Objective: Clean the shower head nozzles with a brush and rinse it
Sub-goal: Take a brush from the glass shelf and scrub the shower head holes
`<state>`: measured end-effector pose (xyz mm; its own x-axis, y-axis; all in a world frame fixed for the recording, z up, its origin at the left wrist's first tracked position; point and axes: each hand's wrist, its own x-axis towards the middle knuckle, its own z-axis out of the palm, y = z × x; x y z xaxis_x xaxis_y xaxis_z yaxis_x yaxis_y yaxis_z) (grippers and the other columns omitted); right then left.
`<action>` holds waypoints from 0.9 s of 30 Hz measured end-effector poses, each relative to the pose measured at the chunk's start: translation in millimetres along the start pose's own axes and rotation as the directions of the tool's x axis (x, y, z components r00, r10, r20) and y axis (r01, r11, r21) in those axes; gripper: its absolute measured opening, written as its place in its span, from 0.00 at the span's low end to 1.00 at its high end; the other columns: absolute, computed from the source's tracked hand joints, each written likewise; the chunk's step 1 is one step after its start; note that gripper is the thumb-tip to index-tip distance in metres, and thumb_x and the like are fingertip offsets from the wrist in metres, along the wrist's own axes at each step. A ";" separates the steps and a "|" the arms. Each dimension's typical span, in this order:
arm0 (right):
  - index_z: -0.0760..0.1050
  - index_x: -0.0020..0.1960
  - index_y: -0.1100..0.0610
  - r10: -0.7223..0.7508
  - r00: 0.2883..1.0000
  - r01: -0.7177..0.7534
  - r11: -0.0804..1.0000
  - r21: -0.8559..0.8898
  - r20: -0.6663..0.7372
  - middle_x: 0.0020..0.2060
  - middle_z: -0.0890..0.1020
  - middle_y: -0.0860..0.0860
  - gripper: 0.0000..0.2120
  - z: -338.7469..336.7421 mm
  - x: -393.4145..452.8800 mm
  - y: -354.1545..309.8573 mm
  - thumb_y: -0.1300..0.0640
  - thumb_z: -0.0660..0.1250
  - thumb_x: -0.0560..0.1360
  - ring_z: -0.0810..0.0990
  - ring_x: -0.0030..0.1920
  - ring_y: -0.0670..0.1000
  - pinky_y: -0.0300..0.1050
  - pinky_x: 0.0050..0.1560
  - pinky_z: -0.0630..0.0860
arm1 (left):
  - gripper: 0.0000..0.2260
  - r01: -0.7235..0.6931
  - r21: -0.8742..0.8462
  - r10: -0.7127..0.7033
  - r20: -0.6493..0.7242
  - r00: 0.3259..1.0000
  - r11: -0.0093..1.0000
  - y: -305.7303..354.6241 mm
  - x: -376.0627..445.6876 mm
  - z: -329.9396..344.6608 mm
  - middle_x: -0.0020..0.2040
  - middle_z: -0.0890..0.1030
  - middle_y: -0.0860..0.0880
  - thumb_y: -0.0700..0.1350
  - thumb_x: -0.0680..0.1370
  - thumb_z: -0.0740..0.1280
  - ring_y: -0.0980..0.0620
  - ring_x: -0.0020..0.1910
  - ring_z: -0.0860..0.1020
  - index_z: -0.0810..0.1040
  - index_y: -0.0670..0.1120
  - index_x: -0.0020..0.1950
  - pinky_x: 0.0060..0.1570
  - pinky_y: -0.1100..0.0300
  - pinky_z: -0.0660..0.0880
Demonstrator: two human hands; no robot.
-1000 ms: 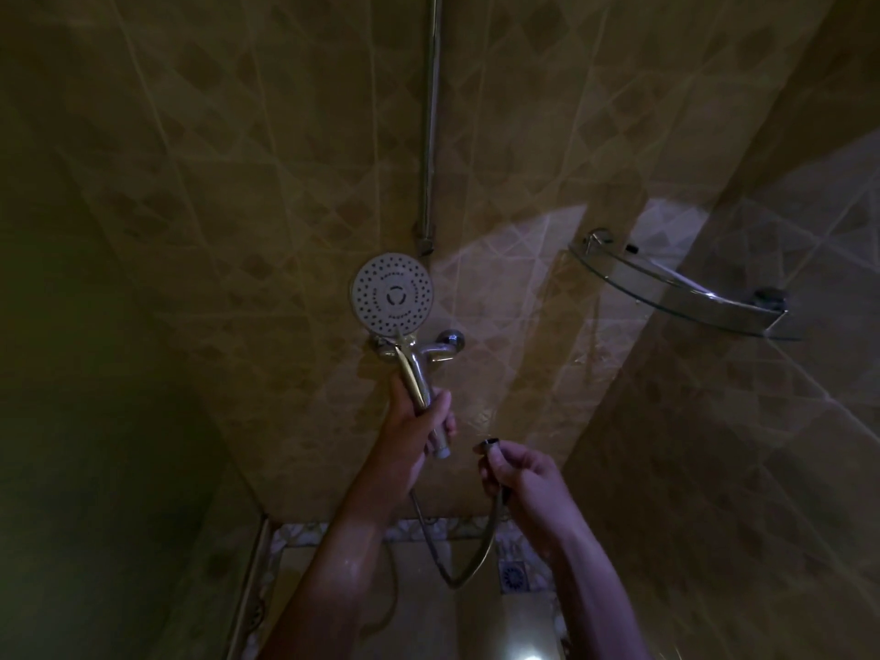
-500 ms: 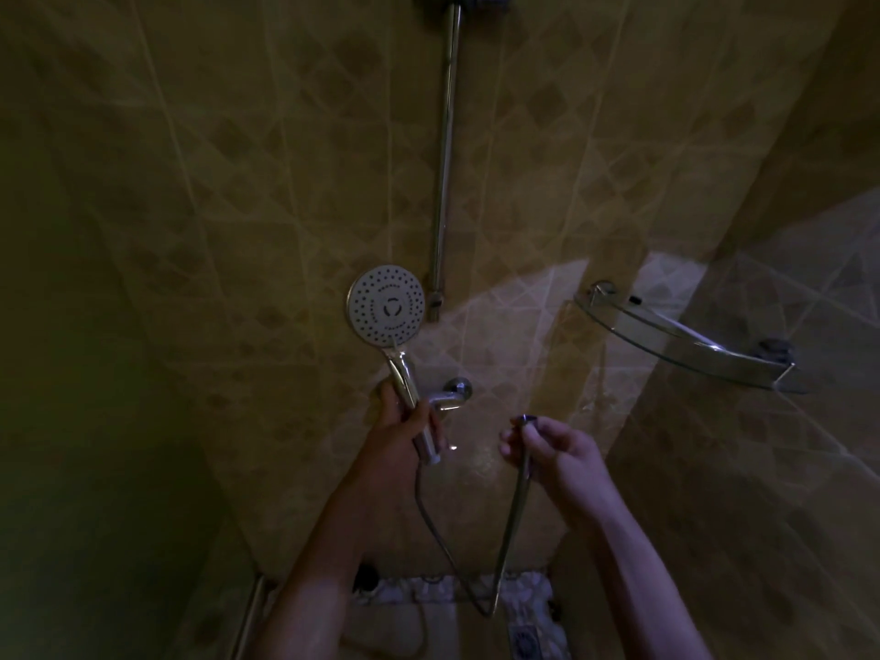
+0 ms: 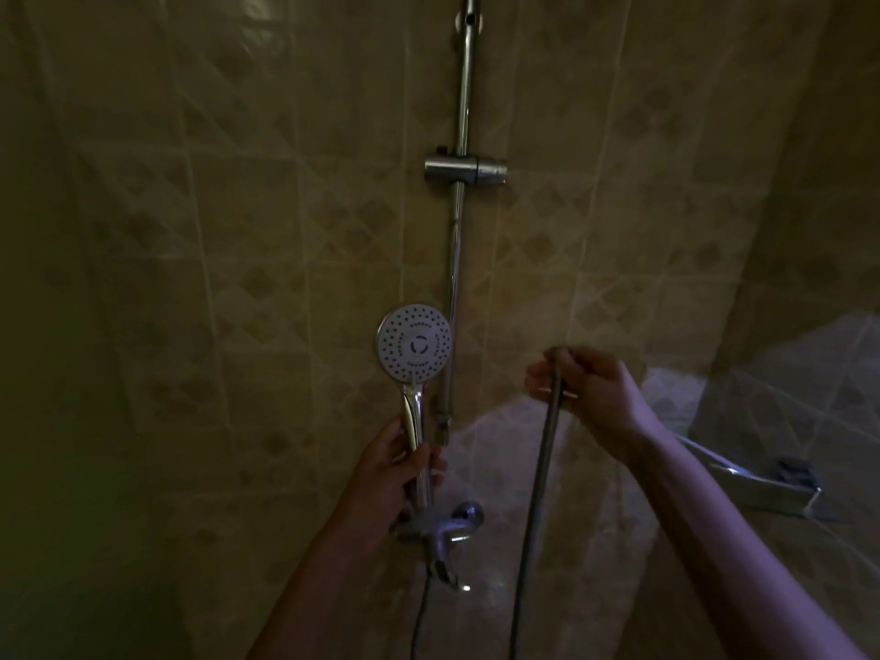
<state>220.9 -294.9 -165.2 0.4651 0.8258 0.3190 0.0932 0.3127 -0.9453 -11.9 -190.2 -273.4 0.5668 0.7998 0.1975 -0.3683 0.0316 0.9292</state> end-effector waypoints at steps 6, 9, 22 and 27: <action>0.75 0.56 0.65 -0.124 0.992 0.127 0.987 -0.096 0.031 0.49 0.83 0.61 0.12 18.0 72.6 -63.4 0.57 0.58 0.82 0.83 0.49 0.58 0.53 0.52 0.81 | 0.13 0.013 -0.199 -0.014 -0.007 1.000 0.980 28.6 30.6 4.2 0.42 0.82 0.42 0.35 0.75 0.67 0.45 0.38 0.82 0.77 0.46 0.58 0.38 0.51 0.77; 0.76 0.53 0.60 -0.179 0.984 0.175 0.965 -0.194 -0.006 0.48 0.83 0.56 0.11 28.7 104.8 -95.6 0.56 0.58 0.82 0.79 0.45 0.51 0.50 0.49 0.76 | 0.13 -0.032 -0.200 0.020 -0.060 0.998 0.979 40.4 41.9 9.2 0.37 0.82 0.44 0.32 0.76 0.64 0.48 0.32 0.82 0.77 0.45 0.57 0.30 0.55 0.78; 0.76 0.41 0.54 -0.305 0.952 0.294 0.931 -0.217 -0.021 0.35 0.78 0.50 0.09 54.7 215.5 -185.9 0.62 0.64 0.78 0.76 0.34 0.44 0.32 0.30 0.74 | 0.11 -0.132 -0.047 0.131 -0.026 0.991 0.990 96.4 57.0 23.9 0.35 0.75 0.40 0.28 0.77 0.60 0.50 0.26 0.77 0.71 0.35 0.58 0.25 0.59 0.75; 0.77 0.40 0.55 -0.333 0.942 0.327 0.894 -0.306 0.037 0.35 0.77 0.50 0.09 64.2 234.7 -189.5 0.63 0.66 0.77 0.75 0.31 0.42 0.35 0.35 0.74 | 0.10 -0.133 -0.050 0.130 -0.049 0.990 0.990 97.7 64.3 28.7 0.29 0.77 0.44 0.26 0.76 0.59 0.50 0.24 0.76 0.72 0.38 0.53 0.24 0.60 0.73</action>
<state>255.9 -130.2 93.3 0.3751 0.6914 0.6175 0.5045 0.4065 -0.7617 9.7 -152.8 -160.9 0.4774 0.8254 0.3013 -0.4768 -0.0447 0.8779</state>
